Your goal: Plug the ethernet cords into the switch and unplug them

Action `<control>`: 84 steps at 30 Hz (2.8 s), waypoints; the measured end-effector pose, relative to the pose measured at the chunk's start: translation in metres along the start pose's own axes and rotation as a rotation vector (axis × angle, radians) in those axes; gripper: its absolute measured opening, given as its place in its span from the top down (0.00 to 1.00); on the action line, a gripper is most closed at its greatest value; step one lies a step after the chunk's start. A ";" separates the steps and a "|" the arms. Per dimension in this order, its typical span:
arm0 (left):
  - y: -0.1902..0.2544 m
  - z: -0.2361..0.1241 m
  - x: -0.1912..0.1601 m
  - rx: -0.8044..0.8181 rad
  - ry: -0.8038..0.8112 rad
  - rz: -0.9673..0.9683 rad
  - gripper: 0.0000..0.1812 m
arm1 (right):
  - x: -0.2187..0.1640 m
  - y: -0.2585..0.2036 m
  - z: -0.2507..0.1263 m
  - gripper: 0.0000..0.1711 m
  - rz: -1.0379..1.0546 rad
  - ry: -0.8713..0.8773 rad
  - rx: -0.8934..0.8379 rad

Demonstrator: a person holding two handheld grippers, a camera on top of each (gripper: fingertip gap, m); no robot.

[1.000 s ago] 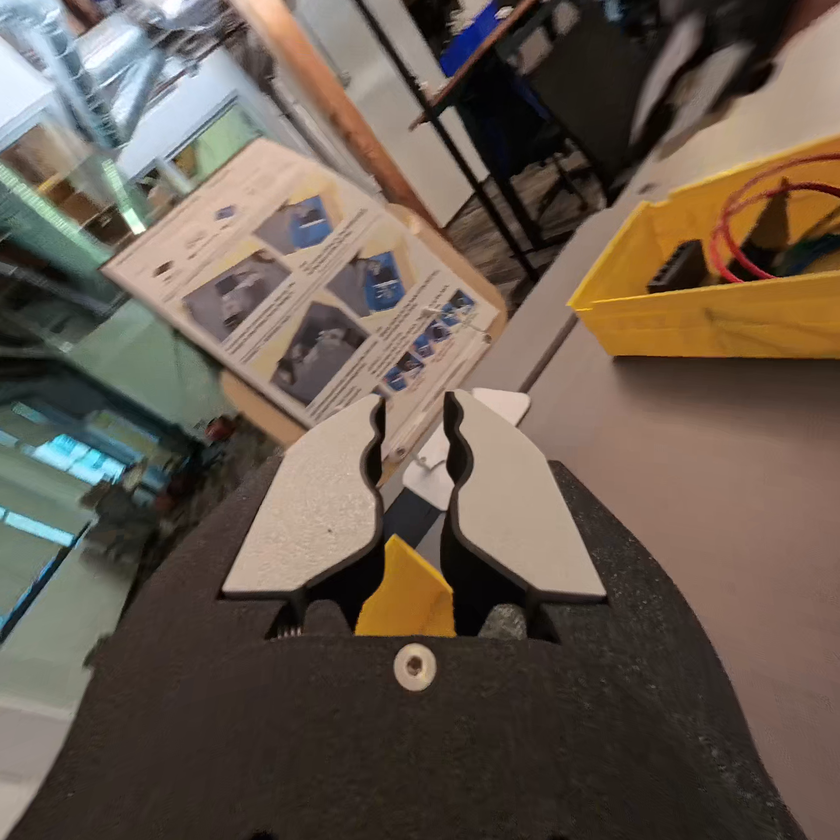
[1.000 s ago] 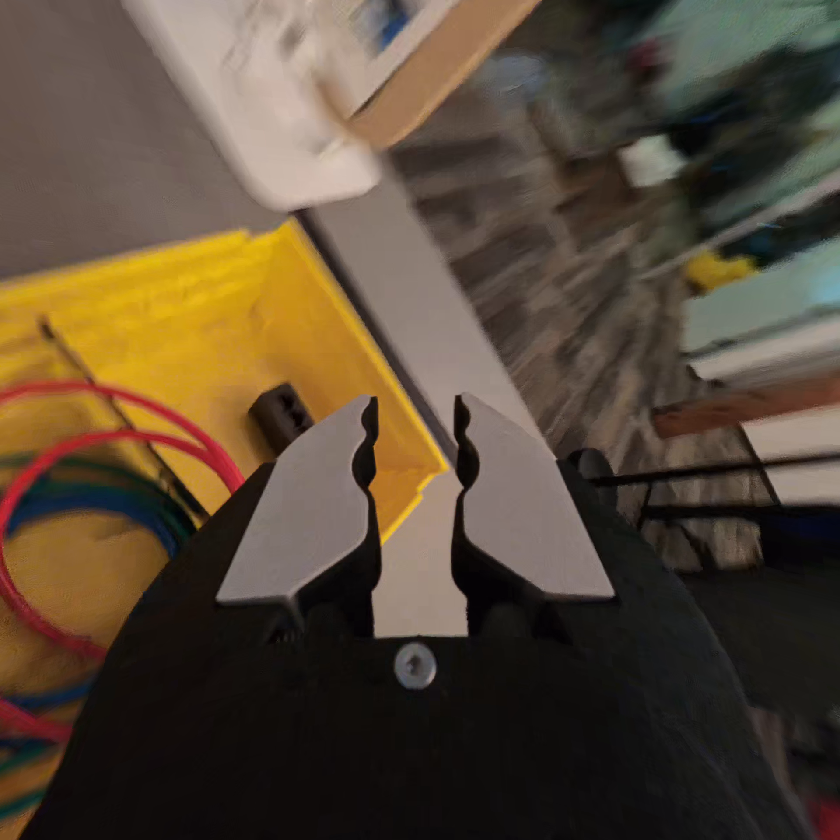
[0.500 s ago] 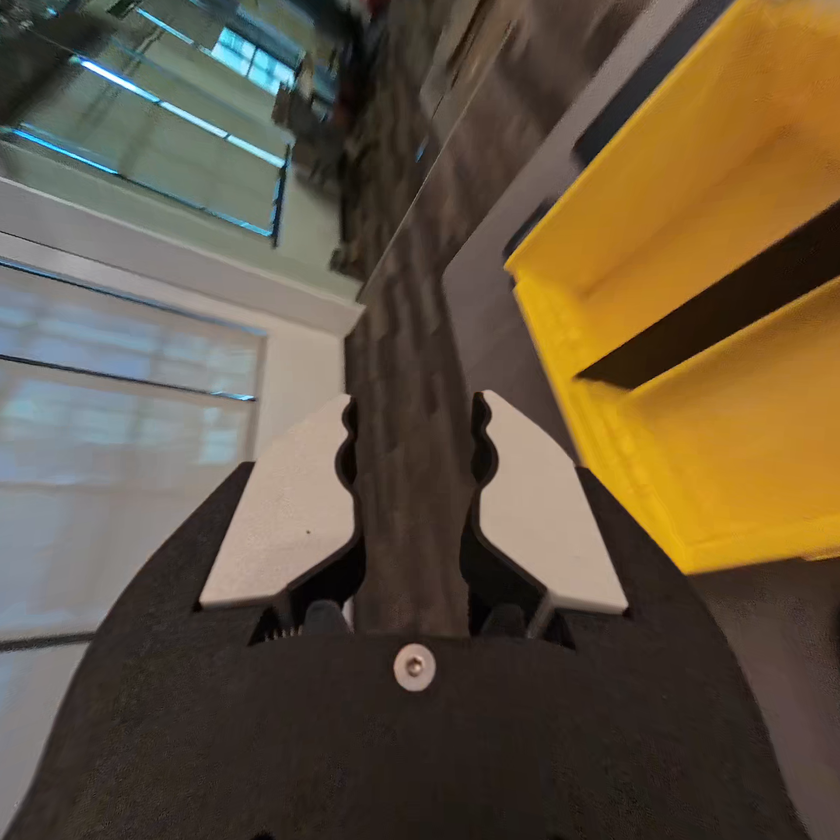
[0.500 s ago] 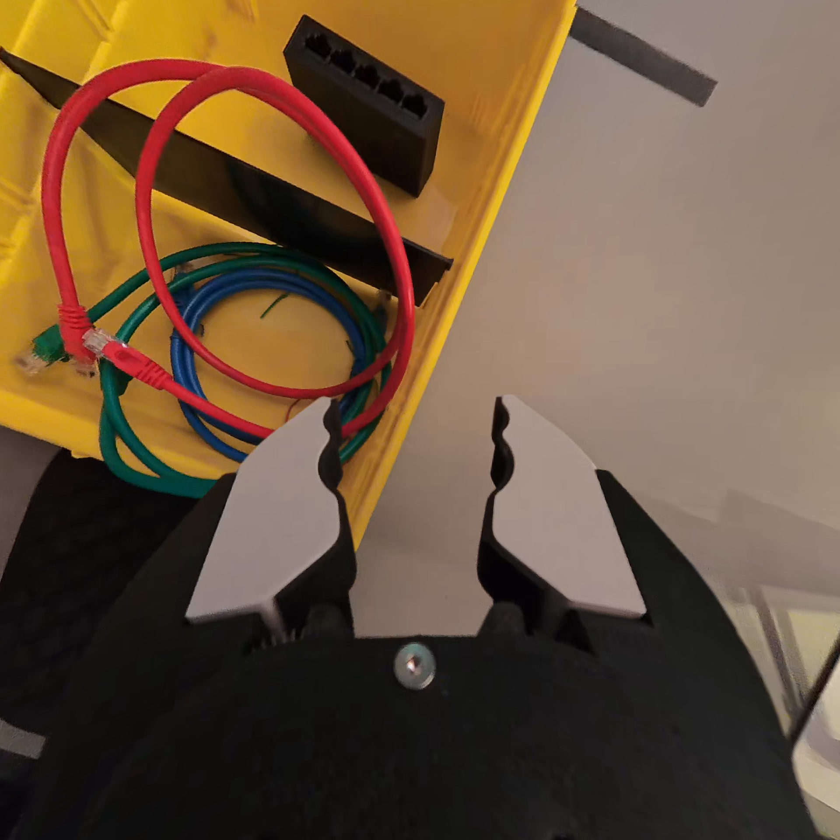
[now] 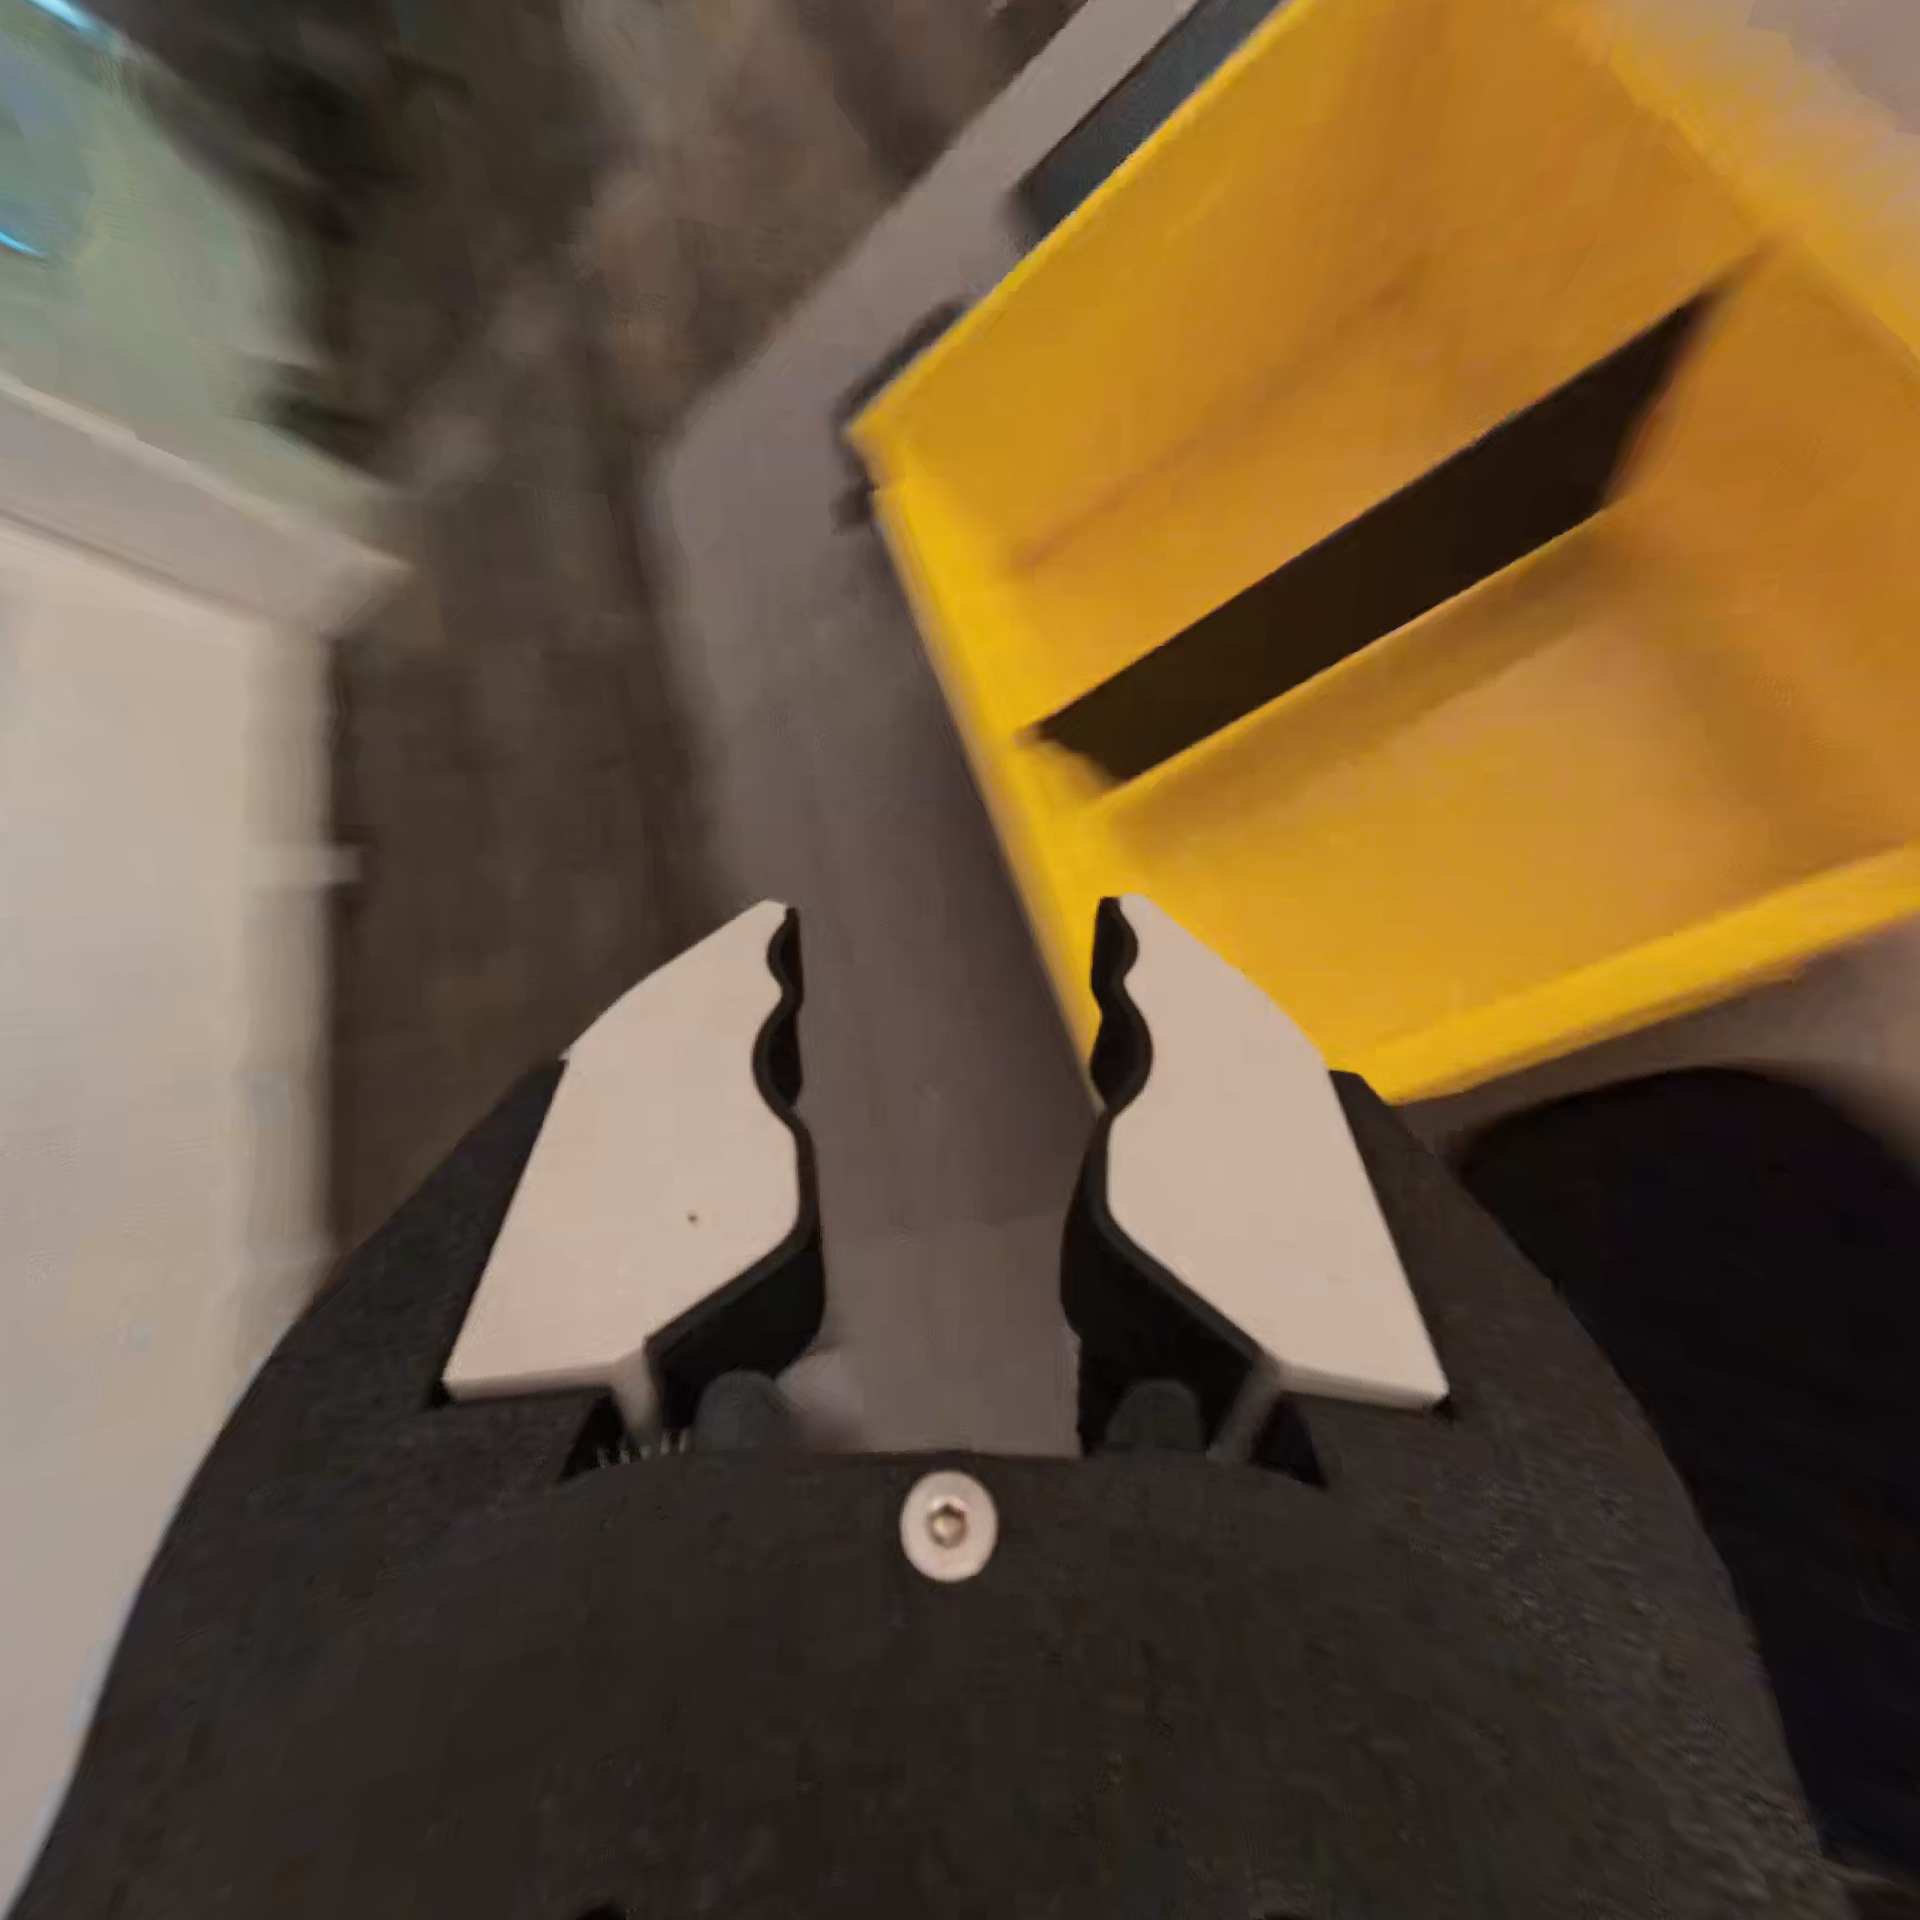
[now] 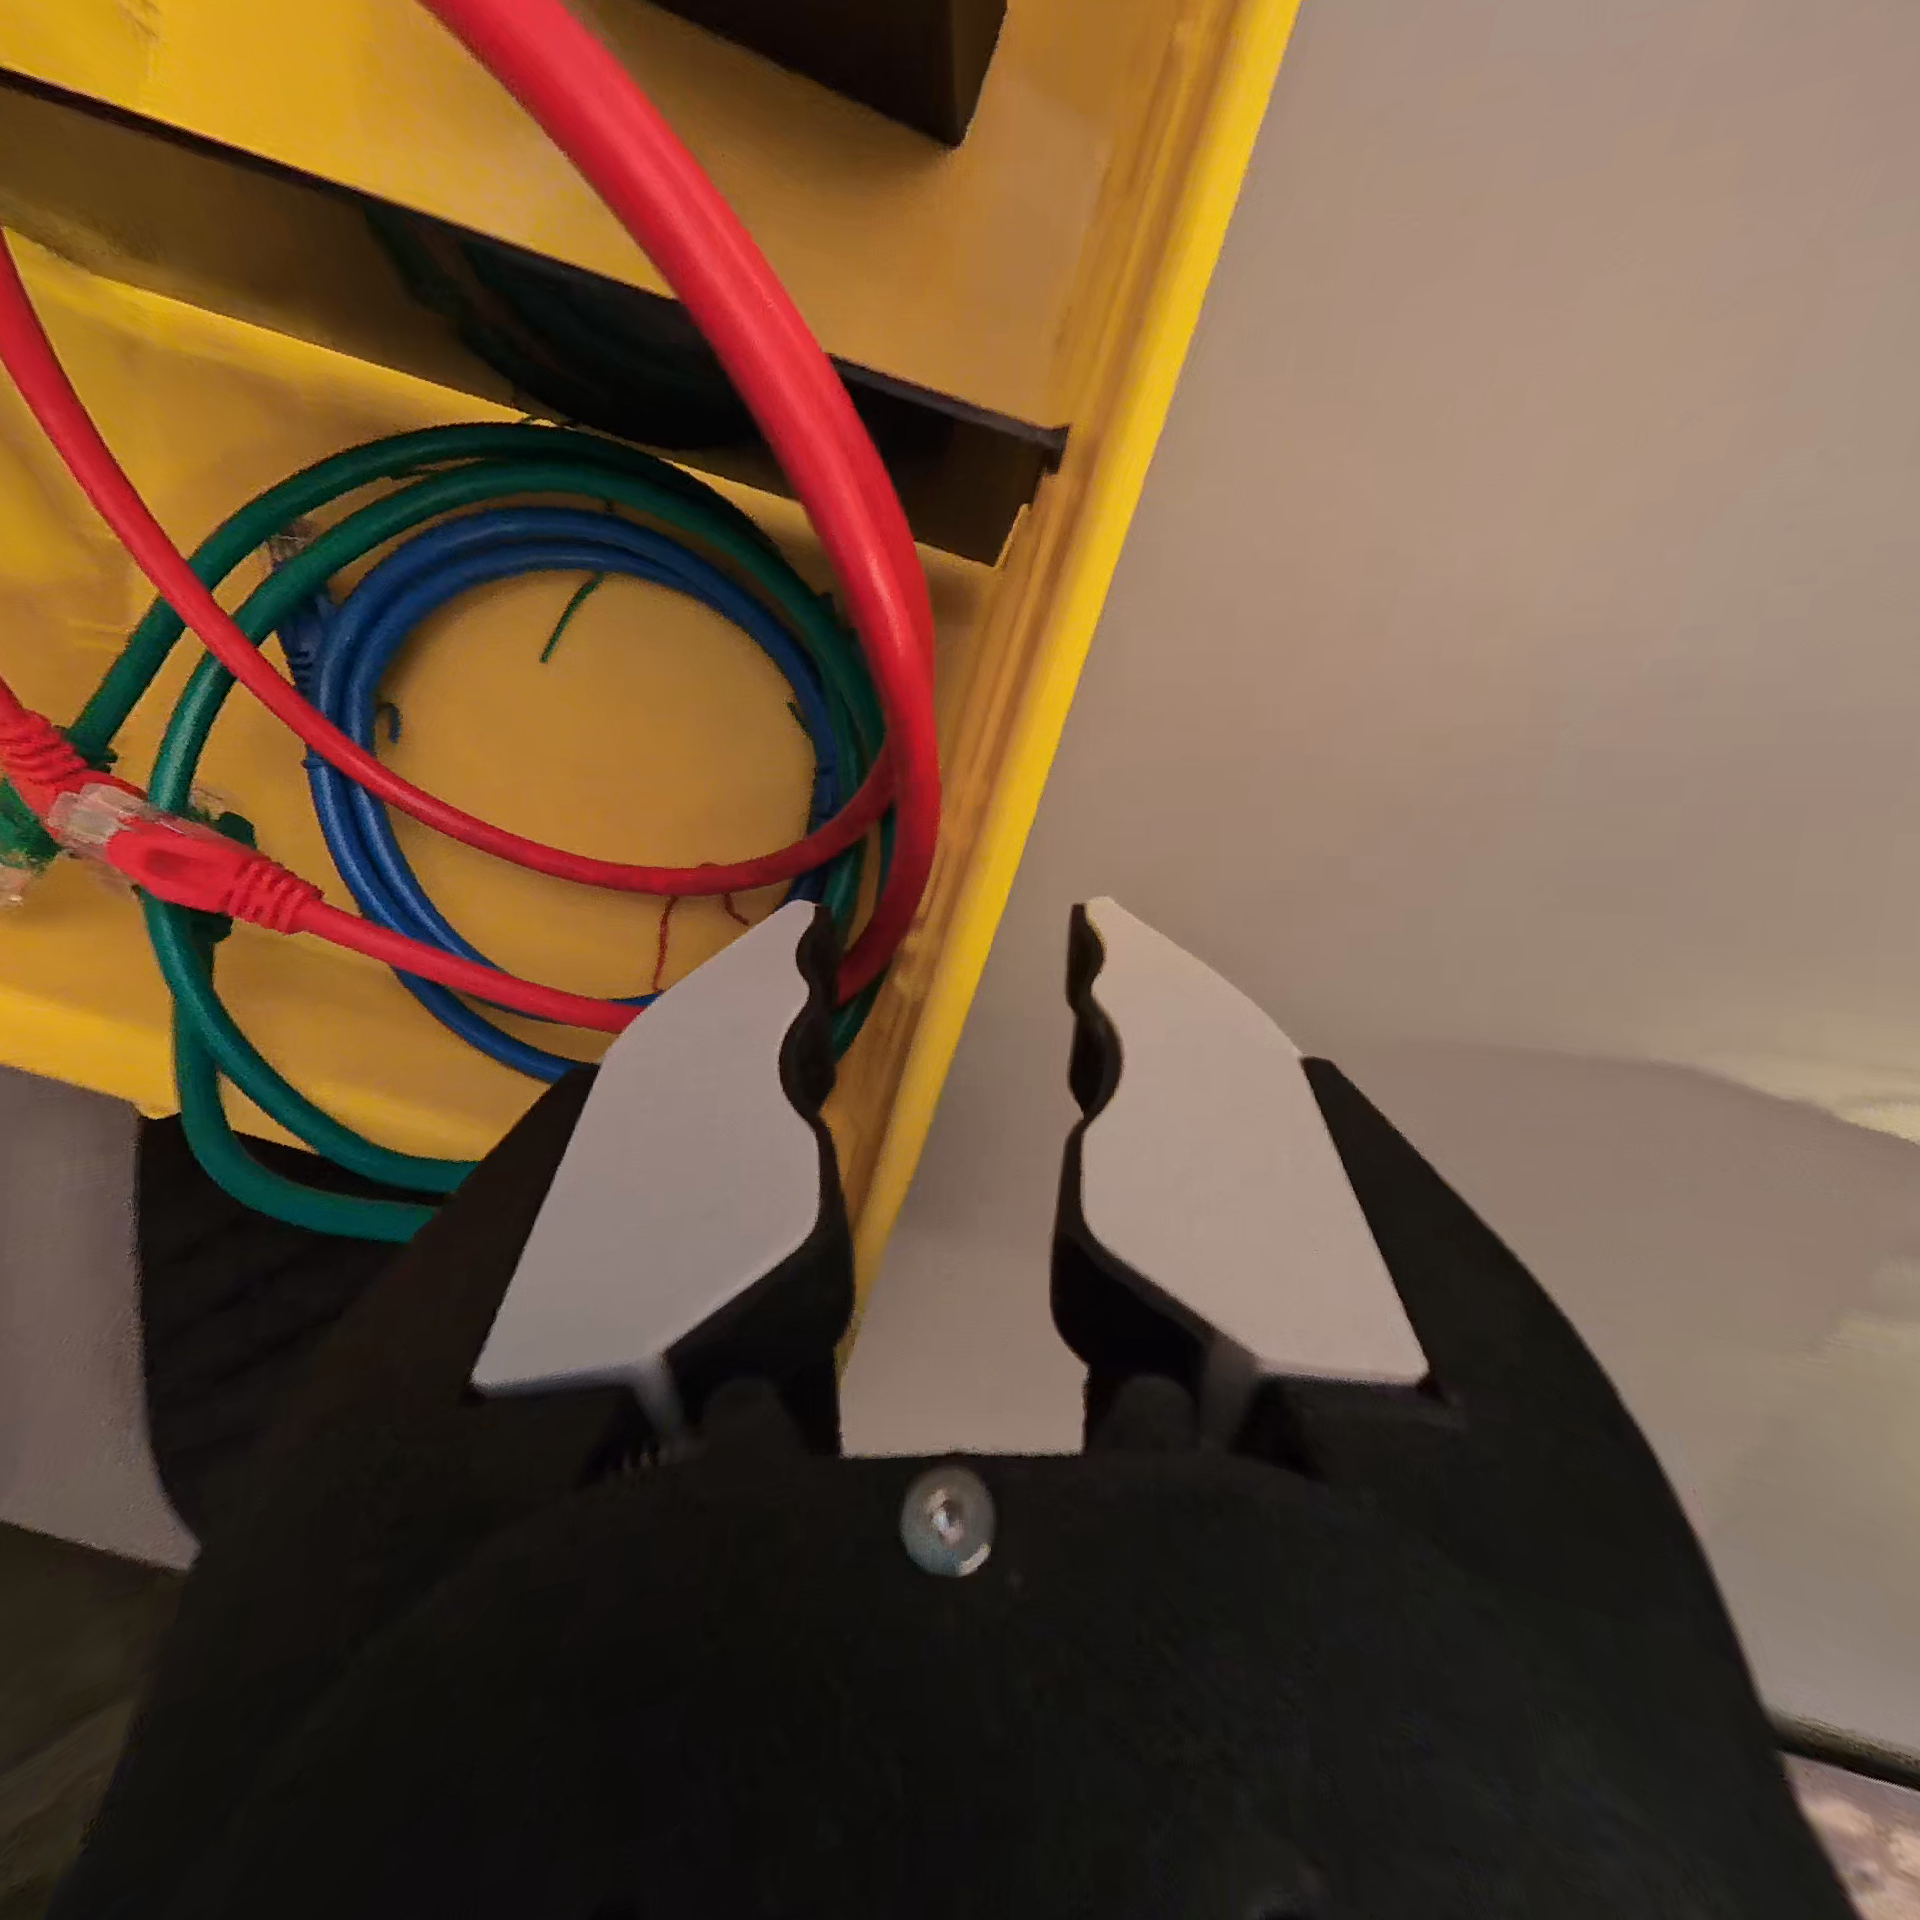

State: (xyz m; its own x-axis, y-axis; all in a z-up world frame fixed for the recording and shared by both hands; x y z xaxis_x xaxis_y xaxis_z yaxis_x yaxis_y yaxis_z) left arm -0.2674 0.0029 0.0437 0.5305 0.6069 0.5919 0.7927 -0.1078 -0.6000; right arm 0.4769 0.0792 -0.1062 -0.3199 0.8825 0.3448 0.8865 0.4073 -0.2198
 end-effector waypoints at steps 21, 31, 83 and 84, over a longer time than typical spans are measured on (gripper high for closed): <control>0.072 0.091 -0.077 -0.471 -0.356 -0.300 0.80 | 0.005 -0.005 0.005 0.91 0.140 -0.072 0.056; 0.086 0.094 -0.078 -0.457 -0.355 -0.209 0.89 | 0.002 -0.019 -0.001 0.89 0.113 -0.070 0.107; 0.180 0.018 0.010 -0.382 0.016 -0.226 0.75 | 0.107 -0.231 -0.034 0.72 -0.241 0.284 -0.153; 0.173 0.015 0.012 -0.347 0.037 -0.242 0.73 | 0.116 -0.268 -0.033 0.73 -0.292 0.334 -0.055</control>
State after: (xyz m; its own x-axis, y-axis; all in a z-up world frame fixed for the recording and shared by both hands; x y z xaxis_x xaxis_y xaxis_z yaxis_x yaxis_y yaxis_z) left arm -0.1289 0.0033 -0.0609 0.3222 0.6193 0.7160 0.9464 -0.2281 -0.2286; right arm 0.2135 0.0649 0.0223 -0.4415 0.6043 0.6632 0.7945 0.6068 -0.0240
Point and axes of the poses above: each gripper's, where its closed fingertips meet, z out along the fingers, x out of its top, y = z × x across the jaws, the point moved 1 cm from there along -z, back along the fingers, and after that the axes turned 10 degrees about x, right-handed, at the moved point
